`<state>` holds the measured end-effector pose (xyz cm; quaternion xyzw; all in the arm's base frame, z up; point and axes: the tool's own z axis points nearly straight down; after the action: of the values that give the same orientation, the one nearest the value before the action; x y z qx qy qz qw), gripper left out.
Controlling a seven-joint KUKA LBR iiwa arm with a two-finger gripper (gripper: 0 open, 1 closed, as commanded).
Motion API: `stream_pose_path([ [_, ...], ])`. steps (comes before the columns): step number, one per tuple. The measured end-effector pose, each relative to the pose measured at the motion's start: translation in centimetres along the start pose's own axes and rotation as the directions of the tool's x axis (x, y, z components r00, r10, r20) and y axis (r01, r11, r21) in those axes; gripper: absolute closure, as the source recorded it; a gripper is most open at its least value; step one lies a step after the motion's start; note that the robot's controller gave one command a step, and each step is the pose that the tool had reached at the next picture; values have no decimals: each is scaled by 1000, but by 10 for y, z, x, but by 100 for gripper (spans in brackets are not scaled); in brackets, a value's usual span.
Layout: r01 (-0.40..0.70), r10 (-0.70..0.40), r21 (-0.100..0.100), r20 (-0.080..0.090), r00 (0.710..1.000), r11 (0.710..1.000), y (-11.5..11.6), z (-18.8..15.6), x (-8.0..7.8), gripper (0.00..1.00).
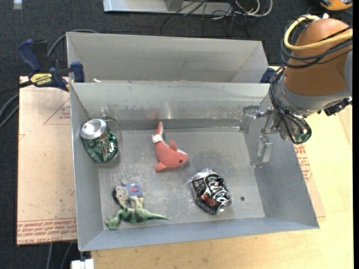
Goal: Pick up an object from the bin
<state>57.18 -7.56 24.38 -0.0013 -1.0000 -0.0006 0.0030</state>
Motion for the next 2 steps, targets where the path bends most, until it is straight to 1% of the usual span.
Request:
stream_pose_path([
  [1,3,-3,1,8,1000,1000,1,-5,-1,0],
  [2,155,-155,0,6,988,988,61,139,17,0],
])
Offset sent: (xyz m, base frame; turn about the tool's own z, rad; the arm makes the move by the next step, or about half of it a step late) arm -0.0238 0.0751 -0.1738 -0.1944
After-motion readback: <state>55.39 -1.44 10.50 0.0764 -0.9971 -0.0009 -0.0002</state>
